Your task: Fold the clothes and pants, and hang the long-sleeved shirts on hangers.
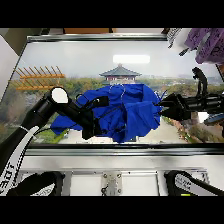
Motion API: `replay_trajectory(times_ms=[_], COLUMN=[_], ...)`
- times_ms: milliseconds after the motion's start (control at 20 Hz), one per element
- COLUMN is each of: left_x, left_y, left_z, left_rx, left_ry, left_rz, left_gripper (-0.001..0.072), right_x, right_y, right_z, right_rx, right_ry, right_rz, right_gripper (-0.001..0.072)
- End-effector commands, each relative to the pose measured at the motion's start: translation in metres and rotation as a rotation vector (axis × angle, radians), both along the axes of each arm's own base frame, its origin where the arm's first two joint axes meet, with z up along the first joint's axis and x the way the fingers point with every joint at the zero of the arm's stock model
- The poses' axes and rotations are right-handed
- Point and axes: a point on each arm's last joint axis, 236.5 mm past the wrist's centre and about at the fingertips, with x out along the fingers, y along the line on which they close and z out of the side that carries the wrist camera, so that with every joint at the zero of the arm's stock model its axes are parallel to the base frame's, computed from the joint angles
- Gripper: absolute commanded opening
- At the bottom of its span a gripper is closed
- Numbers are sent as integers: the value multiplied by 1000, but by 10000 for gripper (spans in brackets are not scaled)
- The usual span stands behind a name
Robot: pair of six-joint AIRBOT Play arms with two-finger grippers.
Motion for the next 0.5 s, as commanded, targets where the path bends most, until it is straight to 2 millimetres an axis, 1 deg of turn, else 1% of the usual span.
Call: replay_trajectory(times_ms=[0,100,150,200,250,300,450], left_x=[0,2,2,2,2,2,2], left_y=[0,-1,-1,-1,-1,-1,-1], left_z=[0,0,0,0,0,0,0], left_rx=[-1,-2,-2,-2,-3,-3,-3], left_ry=[-1,-6,-6,-7,-8,-8,-8], left_rz=[1,5,5,6,7,6,6], left_gripper=[10,10,10,10,10,10,10], right_x=[1,1,1,1,1,1,1], right_y=[0,0,0,0,0,0,0], right_z=[-1,-1,-1,-1,0,-1,0], right_rx=[-1,-1,-1,-1,-1,-1,-2], right_ry=[0,-1,0,0,0,-7,-21], right_rz=[-4,-5,-4,-3,-3,-3,4], right_gripper=[719,717,691,426,54,11,13])
